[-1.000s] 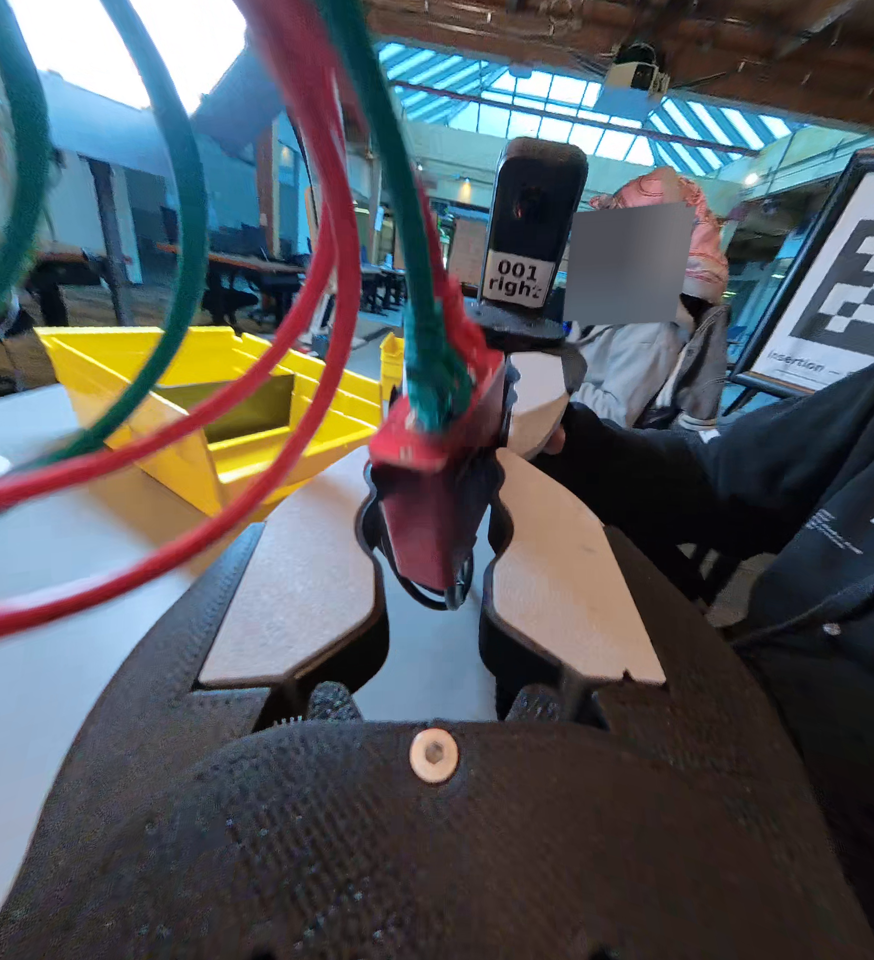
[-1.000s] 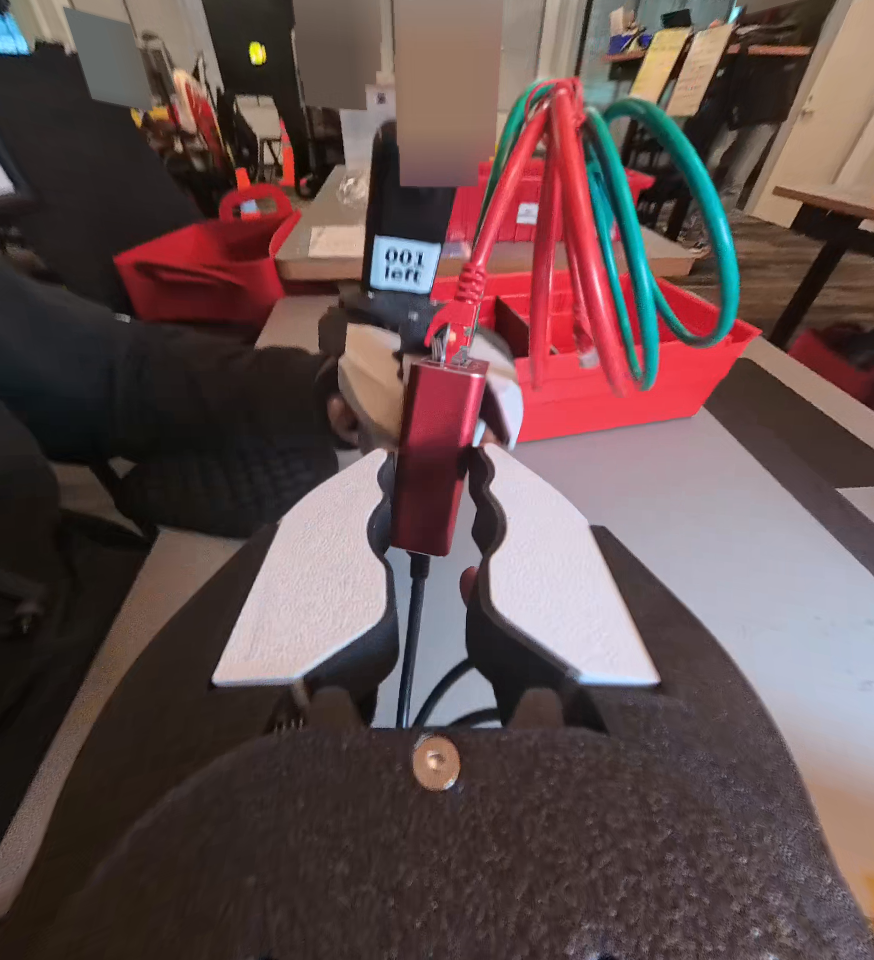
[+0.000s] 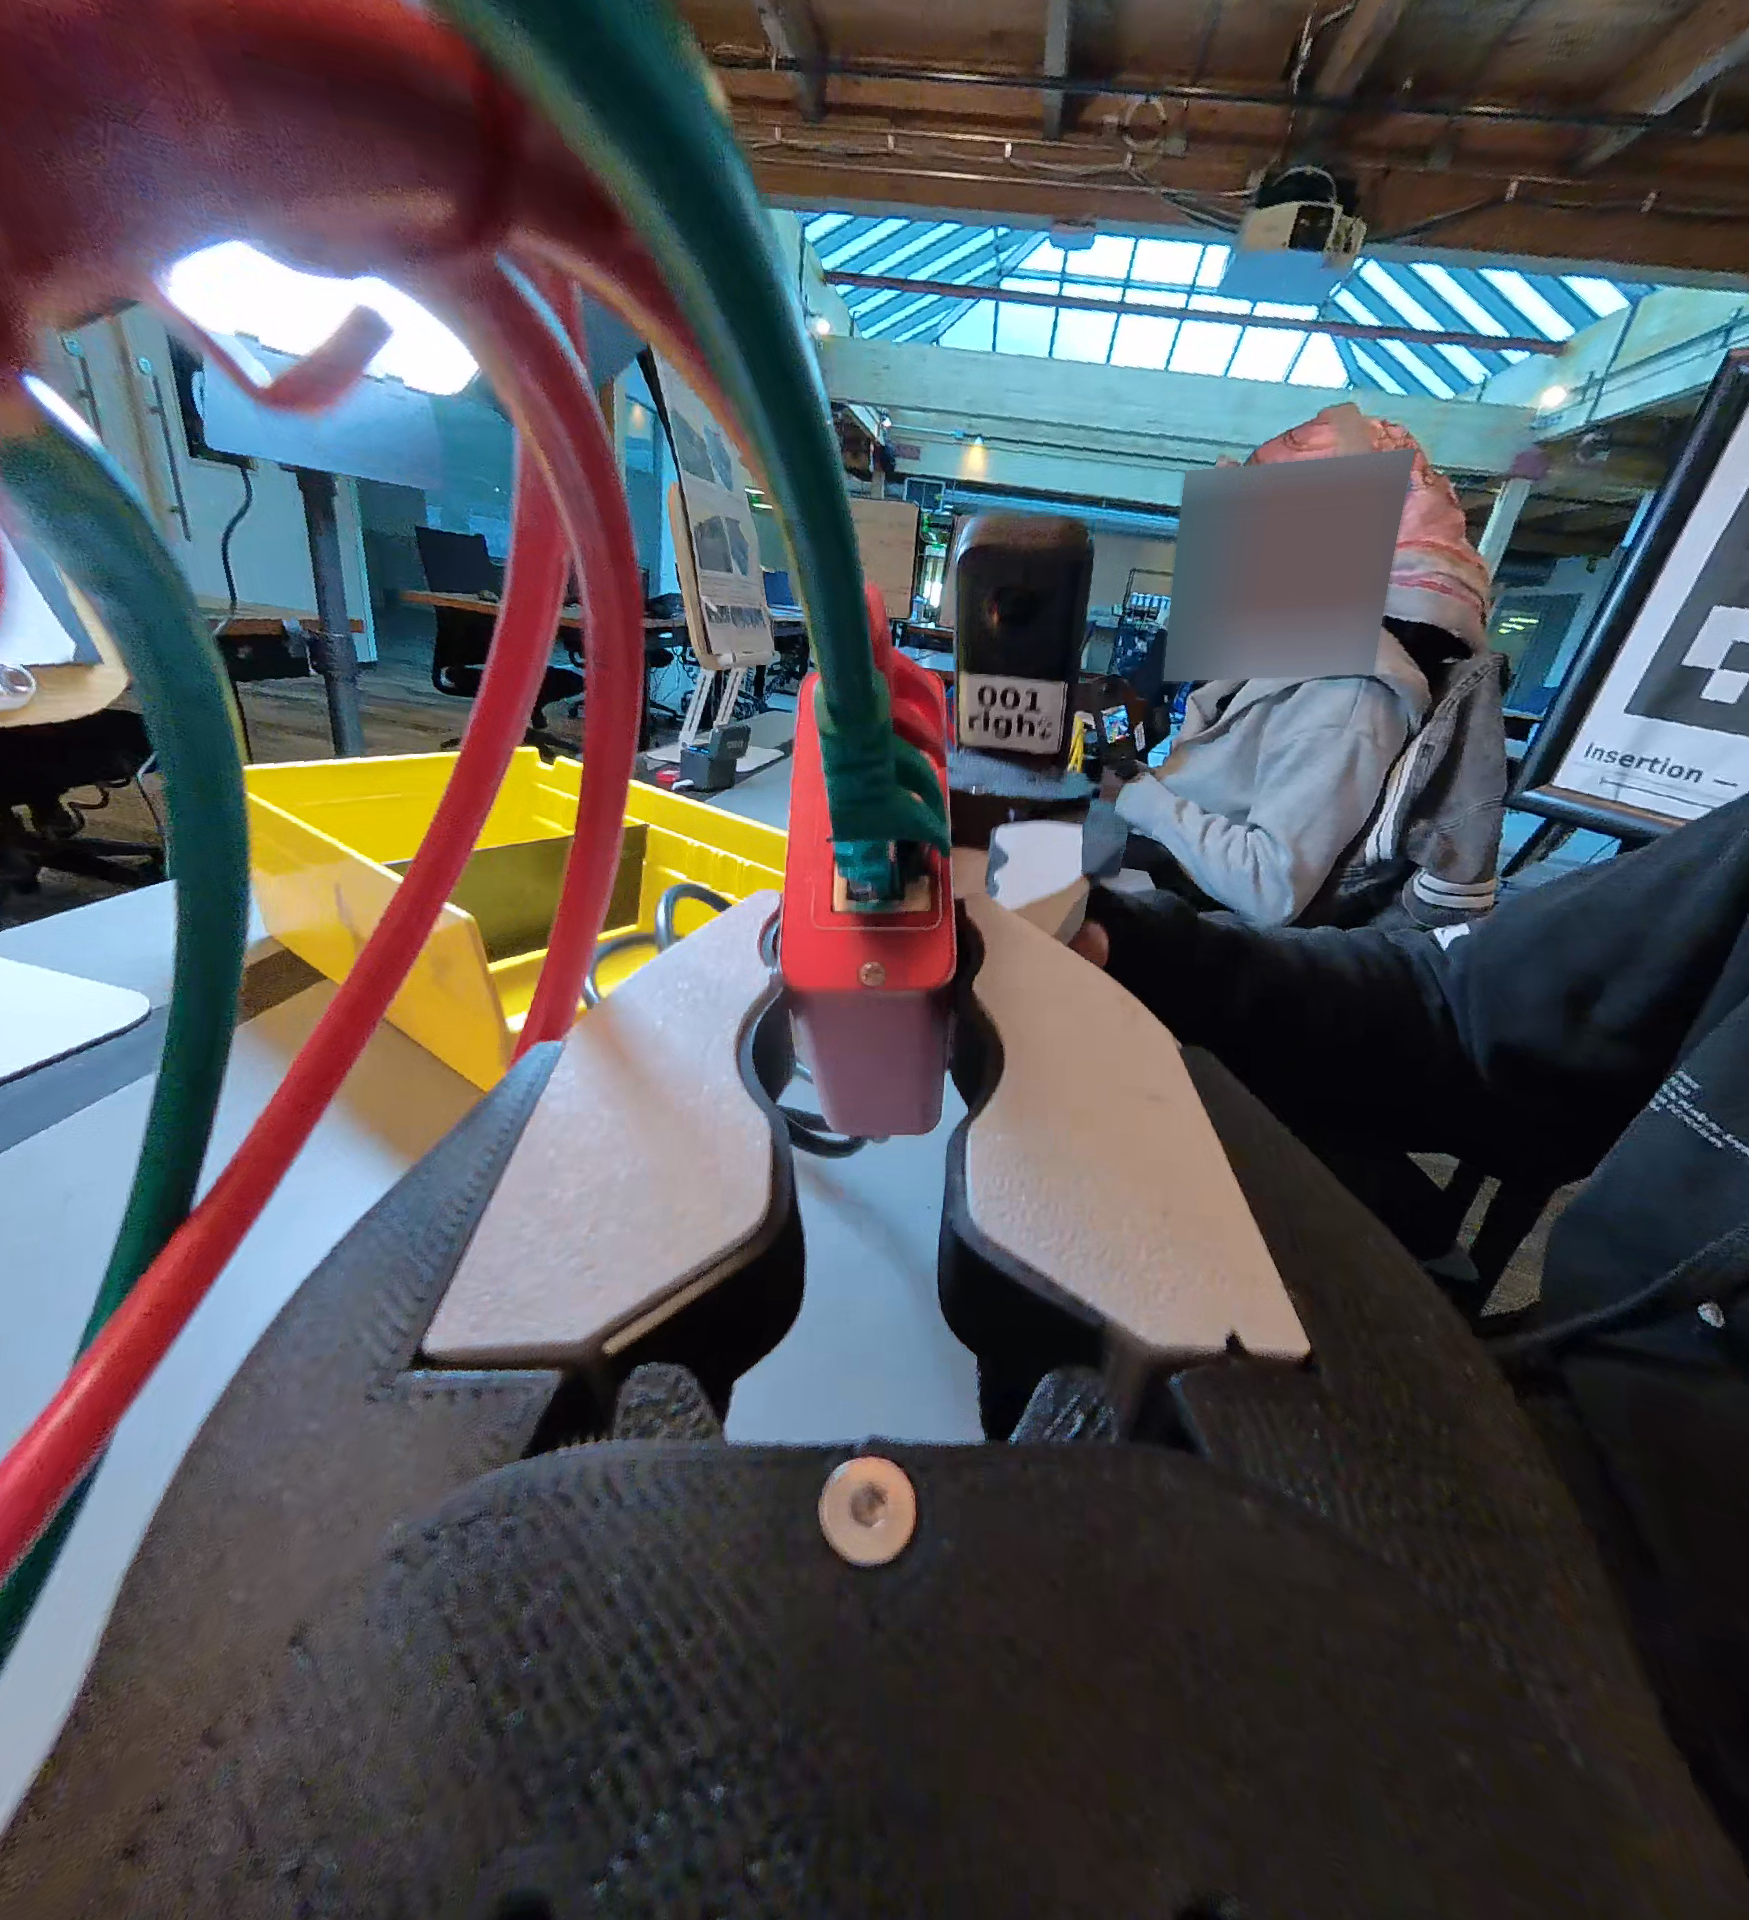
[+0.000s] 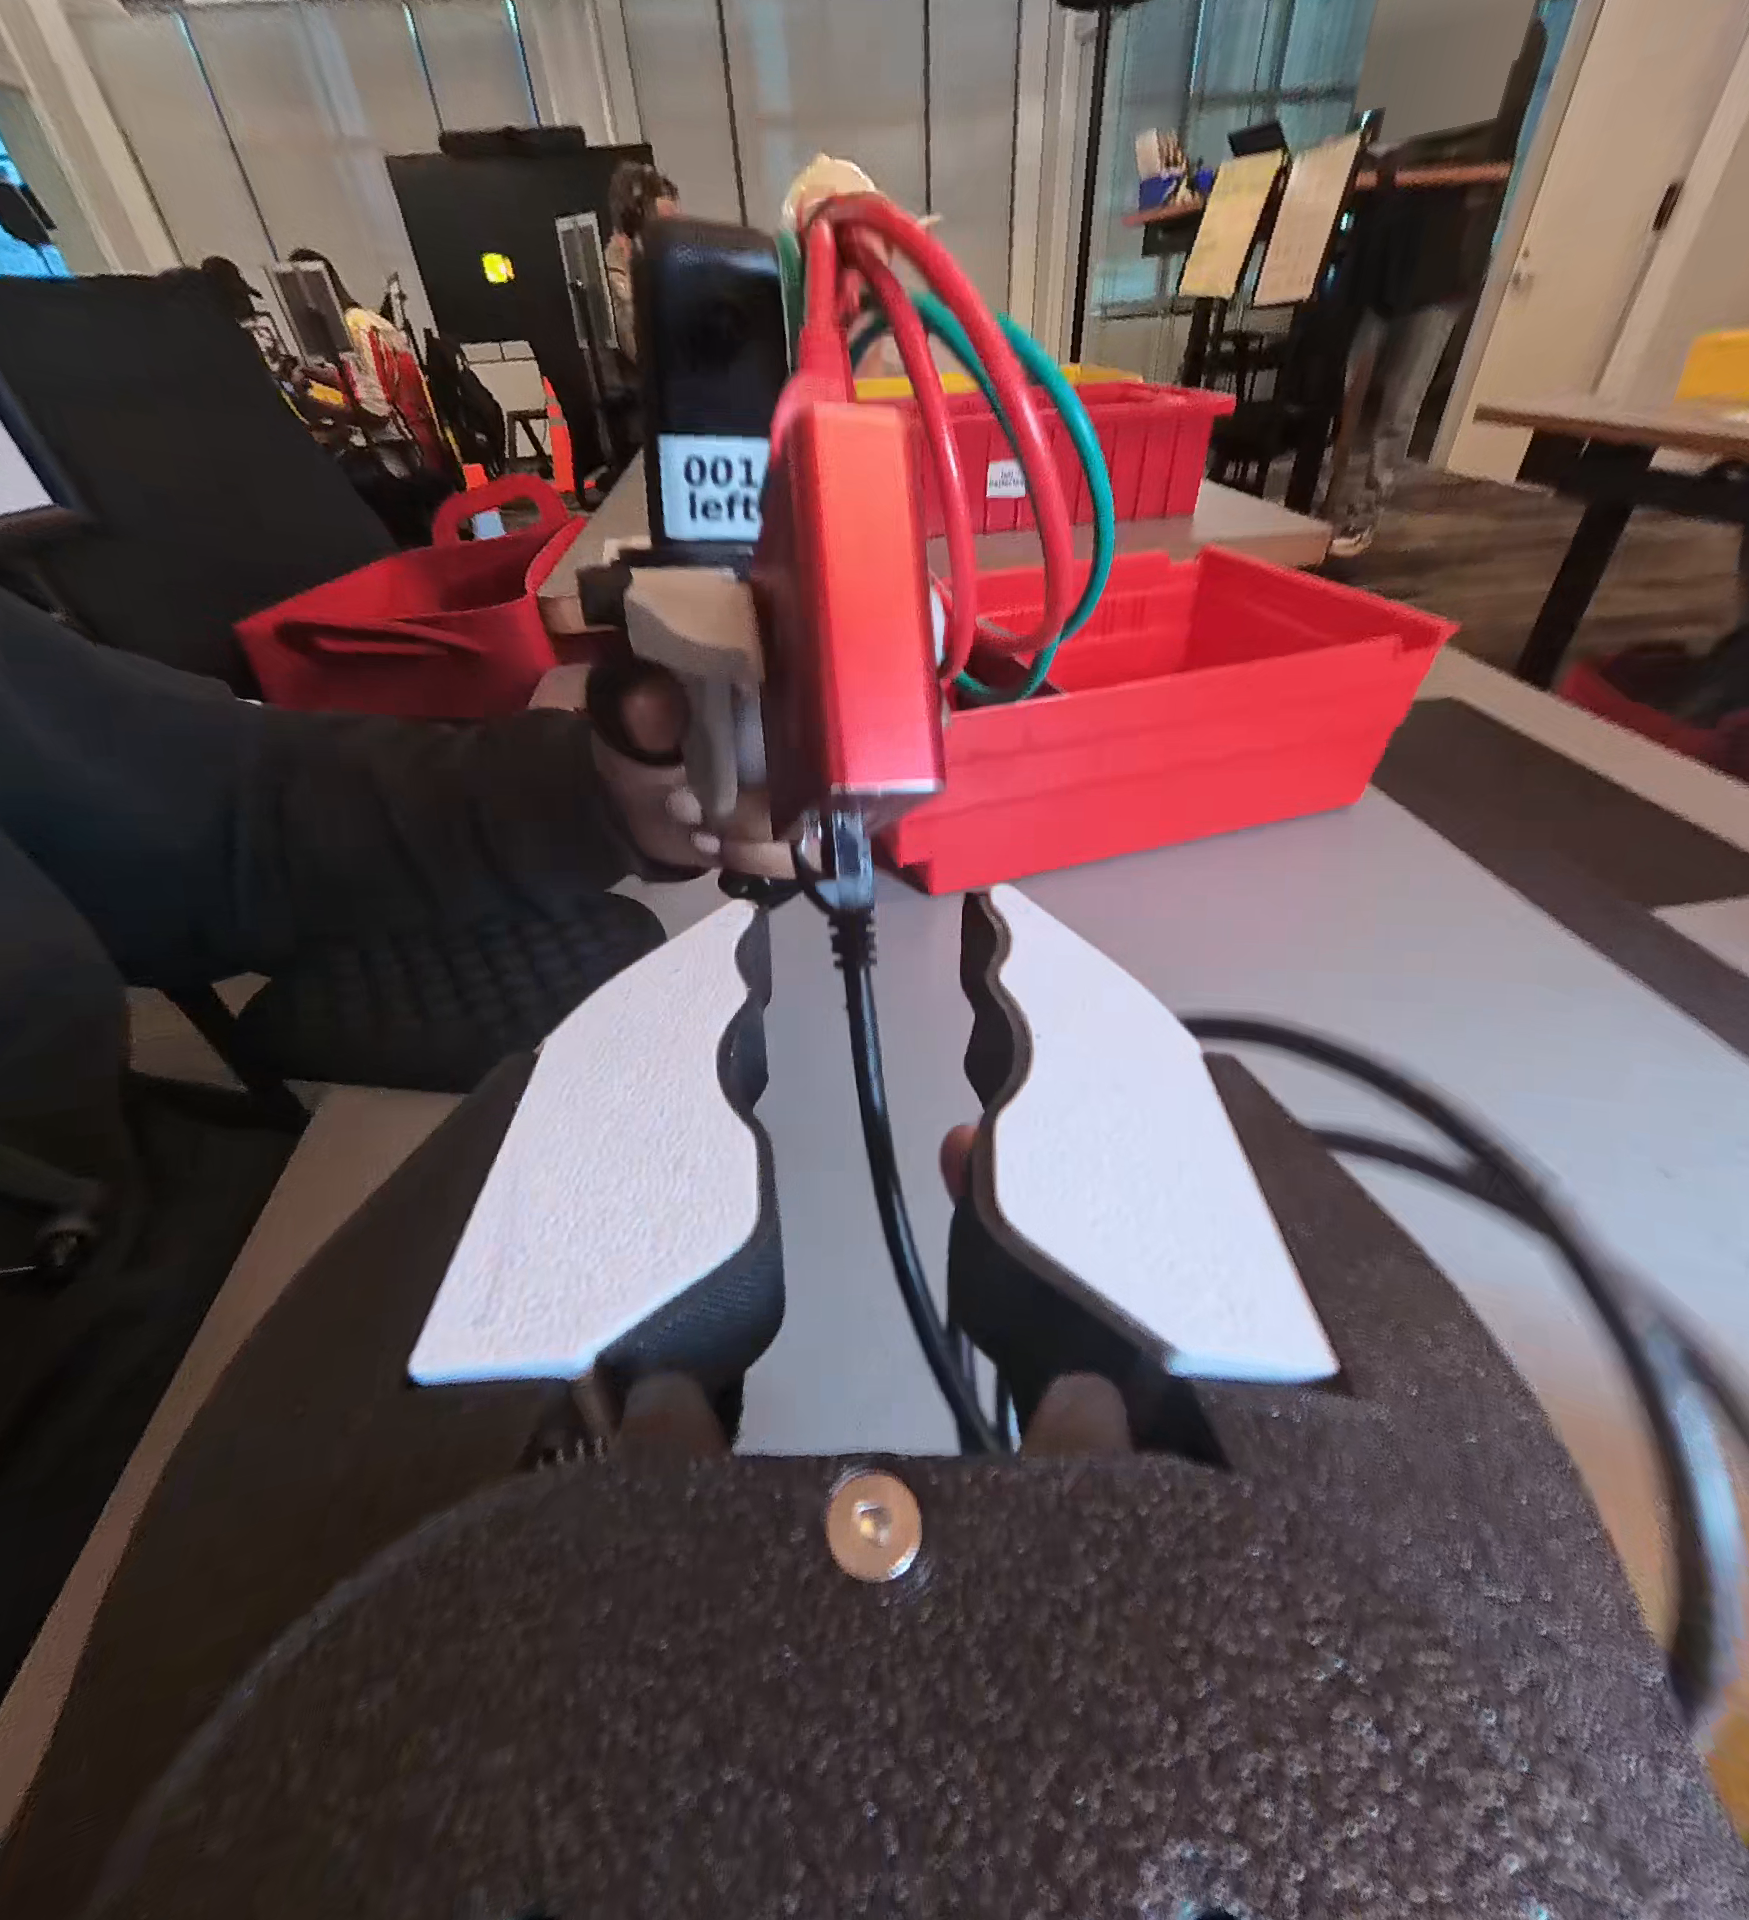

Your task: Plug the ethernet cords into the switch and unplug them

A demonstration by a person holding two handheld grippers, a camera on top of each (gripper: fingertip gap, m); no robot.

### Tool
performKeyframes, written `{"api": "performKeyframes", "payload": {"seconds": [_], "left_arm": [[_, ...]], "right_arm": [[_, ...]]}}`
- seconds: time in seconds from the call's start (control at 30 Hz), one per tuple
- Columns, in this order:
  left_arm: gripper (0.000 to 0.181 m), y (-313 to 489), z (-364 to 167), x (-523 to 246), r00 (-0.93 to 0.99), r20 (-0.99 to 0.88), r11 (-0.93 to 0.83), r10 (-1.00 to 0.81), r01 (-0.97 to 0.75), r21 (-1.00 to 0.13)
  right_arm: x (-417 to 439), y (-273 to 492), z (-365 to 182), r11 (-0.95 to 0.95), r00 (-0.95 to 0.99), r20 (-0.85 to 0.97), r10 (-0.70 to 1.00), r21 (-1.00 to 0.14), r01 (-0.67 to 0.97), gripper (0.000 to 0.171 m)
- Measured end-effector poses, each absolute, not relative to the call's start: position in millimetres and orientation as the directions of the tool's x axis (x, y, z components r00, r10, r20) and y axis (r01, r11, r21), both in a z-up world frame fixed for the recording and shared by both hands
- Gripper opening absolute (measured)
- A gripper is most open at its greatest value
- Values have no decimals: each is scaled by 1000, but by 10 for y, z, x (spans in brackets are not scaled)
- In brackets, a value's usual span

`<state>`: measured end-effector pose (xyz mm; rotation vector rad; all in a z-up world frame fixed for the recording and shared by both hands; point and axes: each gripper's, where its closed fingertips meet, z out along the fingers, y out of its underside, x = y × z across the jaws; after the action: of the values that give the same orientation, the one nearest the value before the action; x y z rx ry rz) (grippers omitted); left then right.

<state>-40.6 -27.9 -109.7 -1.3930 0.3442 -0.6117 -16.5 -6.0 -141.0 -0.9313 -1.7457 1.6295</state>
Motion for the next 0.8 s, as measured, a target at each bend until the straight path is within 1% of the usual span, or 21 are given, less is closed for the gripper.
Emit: {"api": "performKeyframes", "payload": {"seconds": [0.07, 0.23, 0.33, 0.4, 0.43, 0.5, 0.8], "left_arm": [[27, -285, -1089, -418, 802, 129, 60, -583, 201, -978], [27, -291, -1098, -430, 801, 137, 56, -583, 207, -977], [27, -288, -1095, -424, 785, 166, 49, -597, 242, -969], [27, -271, -1120, -396, 785, 166, 43, -597, 238, -970], [27, -263, -1130, -373, 785, 163, 42, -598, 234, -971], [27, -260, -1142, -327, 780, 160, 38, -605, 228, -973], [27, -280, -1107, -296, 773, 159, 44, -615, 234, -971]], "right_arm": [[-206, -133, -1508, -4, -606, -82, 791, -992, 128, 30], [-284, -223, -1451, -106, -612, -152, 776, -988, 111, 14], [-271, -237, -1452, -152, -626, -199, 754, -980, 129, 14], [-277, -264, -1502, -150, -628, -219, 747, -975, 161, 21], [-279, -288, -1522, -139, -632, -214, 745, -976, 166, 22], [-275, -314, -1506, -132, -637, -191, 747, -981, 140, 17], [-231, -330, -1462, -166, -664, -217, 715, -976, 139, 16]]}}
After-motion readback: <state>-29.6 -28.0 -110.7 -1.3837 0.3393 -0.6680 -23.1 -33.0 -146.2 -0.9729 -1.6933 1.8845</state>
